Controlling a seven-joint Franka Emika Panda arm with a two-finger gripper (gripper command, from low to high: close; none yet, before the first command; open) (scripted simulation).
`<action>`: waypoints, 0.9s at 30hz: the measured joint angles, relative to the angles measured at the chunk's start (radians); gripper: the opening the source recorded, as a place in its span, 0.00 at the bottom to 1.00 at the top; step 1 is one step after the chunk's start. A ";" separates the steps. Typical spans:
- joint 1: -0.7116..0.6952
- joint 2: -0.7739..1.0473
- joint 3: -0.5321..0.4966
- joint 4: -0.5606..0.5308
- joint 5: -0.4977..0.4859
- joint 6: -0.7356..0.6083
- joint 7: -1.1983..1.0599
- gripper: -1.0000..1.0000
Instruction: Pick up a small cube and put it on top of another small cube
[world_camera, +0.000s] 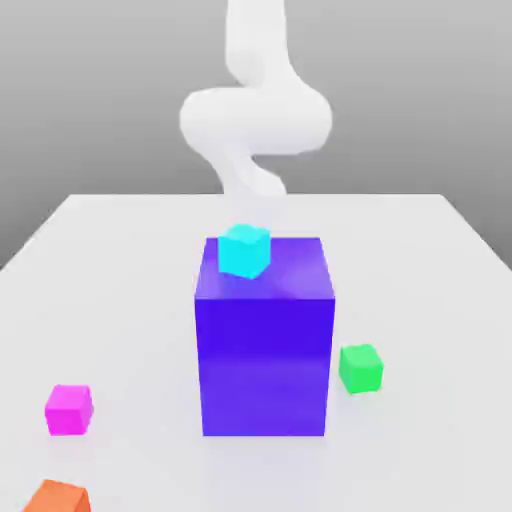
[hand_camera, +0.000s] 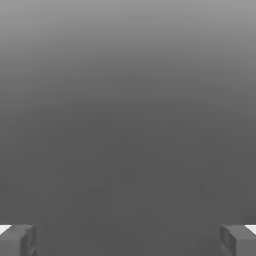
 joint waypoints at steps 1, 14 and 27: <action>-0.022 0.039 -0.003 -0.012 0.002 0.019 0.035 0.50; -0.266 0.514 -0.060 -0.162 0.018 0.254 0.466 0.50; -0.426 0.987 -0.118 -0.256 0.115 0.516 0.738 0.50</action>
